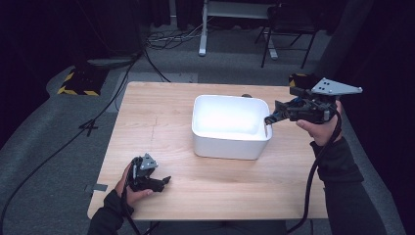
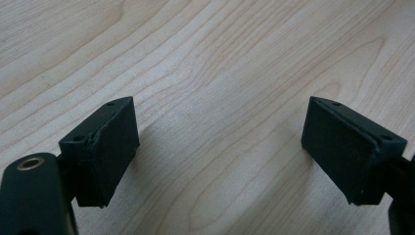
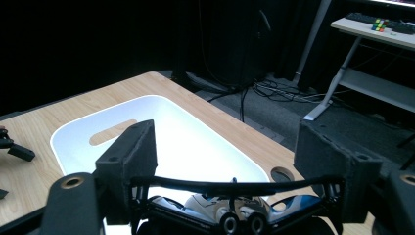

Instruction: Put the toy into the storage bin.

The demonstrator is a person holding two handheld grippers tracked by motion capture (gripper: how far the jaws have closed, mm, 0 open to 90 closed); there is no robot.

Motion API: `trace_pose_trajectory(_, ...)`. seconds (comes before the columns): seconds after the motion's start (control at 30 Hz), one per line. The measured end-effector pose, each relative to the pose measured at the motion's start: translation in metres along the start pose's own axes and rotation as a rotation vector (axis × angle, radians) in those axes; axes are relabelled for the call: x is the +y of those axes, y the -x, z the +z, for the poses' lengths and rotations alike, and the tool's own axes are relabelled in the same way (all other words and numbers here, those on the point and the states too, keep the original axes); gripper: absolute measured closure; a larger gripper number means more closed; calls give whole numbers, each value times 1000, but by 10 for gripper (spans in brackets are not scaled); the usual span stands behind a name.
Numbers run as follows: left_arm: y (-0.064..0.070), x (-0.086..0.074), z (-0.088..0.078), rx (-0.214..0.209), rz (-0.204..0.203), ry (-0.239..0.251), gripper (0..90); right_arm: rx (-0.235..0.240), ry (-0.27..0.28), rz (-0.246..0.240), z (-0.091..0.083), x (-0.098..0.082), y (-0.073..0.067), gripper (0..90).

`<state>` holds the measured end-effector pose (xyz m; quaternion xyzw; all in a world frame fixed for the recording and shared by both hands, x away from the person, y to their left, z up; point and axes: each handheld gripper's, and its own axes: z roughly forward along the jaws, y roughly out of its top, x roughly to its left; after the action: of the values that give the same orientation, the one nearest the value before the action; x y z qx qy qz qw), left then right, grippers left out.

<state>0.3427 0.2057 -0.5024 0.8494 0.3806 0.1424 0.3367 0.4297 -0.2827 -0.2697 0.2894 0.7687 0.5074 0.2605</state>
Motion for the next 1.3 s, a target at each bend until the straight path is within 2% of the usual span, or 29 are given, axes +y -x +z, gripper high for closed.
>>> trace_pose_trajectory(0.4, 0, 0, 0, 0, 0, 0, 143, 36, -6, -11, 20, 4, -9, 245)
trace_pose_trajectory(1.3, 0, 0, 0, 2, 2, 0, 142, 100, -81, -11, 82, 2, -24, 245)
